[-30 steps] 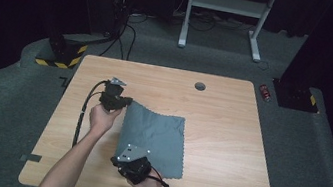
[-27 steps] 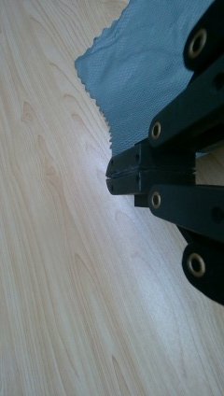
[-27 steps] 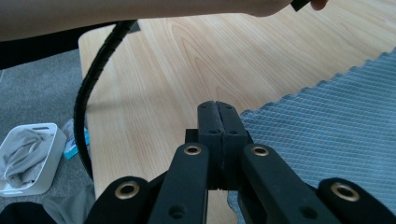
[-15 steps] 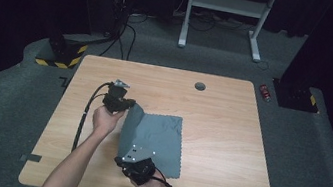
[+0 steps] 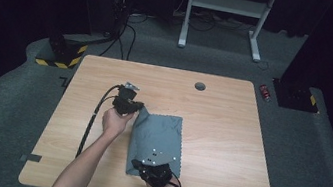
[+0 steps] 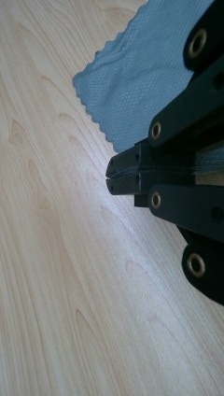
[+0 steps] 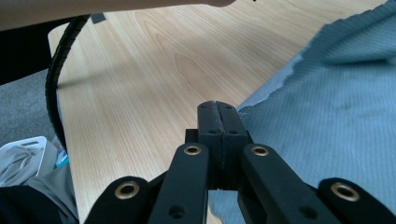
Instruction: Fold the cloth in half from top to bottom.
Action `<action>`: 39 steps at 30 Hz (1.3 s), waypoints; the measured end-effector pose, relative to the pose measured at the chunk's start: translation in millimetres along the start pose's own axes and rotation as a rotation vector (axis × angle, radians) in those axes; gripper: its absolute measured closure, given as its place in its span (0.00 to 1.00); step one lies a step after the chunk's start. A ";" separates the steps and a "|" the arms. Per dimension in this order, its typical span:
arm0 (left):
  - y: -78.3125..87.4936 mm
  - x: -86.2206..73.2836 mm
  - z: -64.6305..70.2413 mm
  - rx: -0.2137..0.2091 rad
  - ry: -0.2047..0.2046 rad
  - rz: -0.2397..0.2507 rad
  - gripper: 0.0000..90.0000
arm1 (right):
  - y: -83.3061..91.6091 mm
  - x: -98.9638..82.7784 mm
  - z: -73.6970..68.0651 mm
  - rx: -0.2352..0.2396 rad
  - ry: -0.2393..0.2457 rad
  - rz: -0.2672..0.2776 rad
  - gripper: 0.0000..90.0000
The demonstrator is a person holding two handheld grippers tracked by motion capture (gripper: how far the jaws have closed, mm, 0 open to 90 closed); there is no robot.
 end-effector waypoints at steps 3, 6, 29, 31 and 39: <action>-3.6 1.4 4.1 -0.011 0.009 0.005 1.00 | 4.3 -5.1 0.8 -0.008 -0.012 0.004 1.00; -5.6 3.1 9.5 -0.017 0.005 0.011 1.00 | 12.1 -10.7 3.6 -0.023 -0.032 0.011 1.00; -18.3 25.0 42.8 -0.064 -0.052 0.022 1.00 | 46.9 -28.2 14.8 -0.104 -0.069 0.036 1.00; -18.5 29.0 48.2 -0.071 -0.062 0.028 1.00 | 51.0 -30.1 16.9 -0.114 -0.075 0.037 1.00; -26.4 32.8 61.5 -0.075 -0.079 0.030 1.00 | 62.9 -36.5 19.8 -0.147 -0.081 0.038 1.00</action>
Point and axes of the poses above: each handheld gripper's, and its own axes: y roughly backward along the jaws, x roughly out of its top, z roughly to its right, the point moved 3 cm from there along -y, roughly forward along the jaws, and after that the axes turned 11 degrees about x, right-handed, at the moved point
